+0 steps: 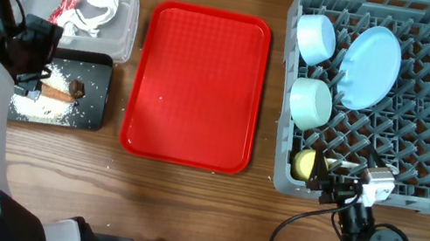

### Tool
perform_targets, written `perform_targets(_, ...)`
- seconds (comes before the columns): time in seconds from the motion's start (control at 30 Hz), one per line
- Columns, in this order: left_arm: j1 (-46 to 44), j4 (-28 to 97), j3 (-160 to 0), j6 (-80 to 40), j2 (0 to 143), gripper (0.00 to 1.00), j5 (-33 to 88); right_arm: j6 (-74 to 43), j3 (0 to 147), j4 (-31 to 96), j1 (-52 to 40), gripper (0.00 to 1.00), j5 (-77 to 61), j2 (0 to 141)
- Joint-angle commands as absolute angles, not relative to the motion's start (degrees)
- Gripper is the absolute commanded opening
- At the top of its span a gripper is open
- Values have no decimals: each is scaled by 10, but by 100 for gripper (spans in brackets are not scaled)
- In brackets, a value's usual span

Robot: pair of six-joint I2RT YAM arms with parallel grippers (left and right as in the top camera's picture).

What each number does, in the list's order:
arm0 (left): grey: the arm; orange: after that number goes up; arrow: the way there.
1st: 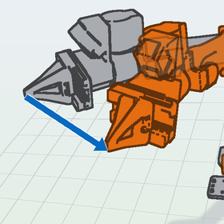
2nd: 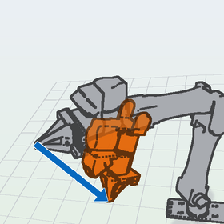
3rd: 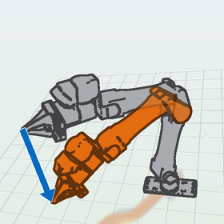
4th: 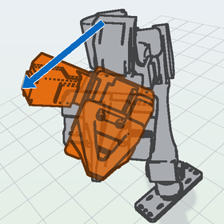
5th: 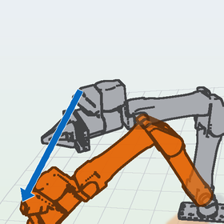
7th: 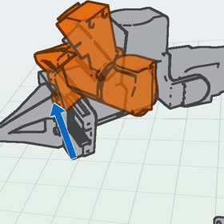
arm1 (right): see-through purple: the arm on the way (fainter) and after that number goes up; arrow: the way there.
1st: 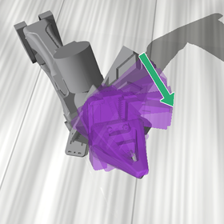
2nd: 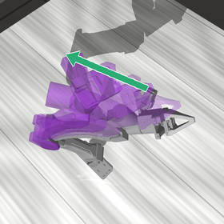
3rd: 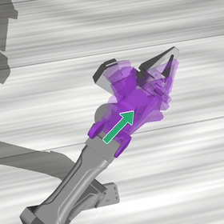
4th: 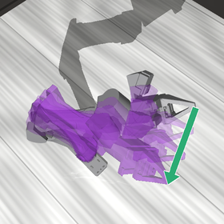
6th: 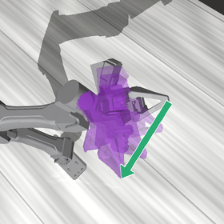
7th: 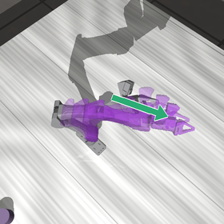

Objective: Sort waste into correct bins and load items into the dishwasher rack

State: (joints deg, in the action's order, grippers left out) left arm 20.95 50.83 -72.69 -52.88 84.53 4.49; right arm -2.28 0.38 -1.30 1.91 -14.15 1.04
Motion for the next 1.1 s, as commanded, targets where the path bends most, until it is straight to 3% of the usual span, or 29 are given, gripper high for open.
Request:
perform_targets(0.0,209,511,-722,-529,838,100,24,-16,3,-13,15,100,-153,6)
perform_targets(0.1,179,434,-675,-496,811,100,30,-16,3,-14,15,100,-153,6)
perform_targets(0.2,128,238,-575,-374,758,100,39,-16,3,-13,15,100,-153,6)
perform_targets(0.3,94,57,-442,-332,680,100,41,-16,3,-14,15,100,-153,6)
perform_targets(0.53,91,-100,-185,-317,458,100,58,-16,3,-13,15,100,-153,6)
perform_targets(0.73,87,-137,-42,-243,271,100,76,-16,3,-14,15,100,-153,6)
perform_targets(0.93,23,-82,-17,-104,150,100,74,-16,3,-13,15,100,-153,6)
perform_targets(1.07,-8,-46,-4,-94,98,100,33,-16,3,-14,15,100,-153,6)
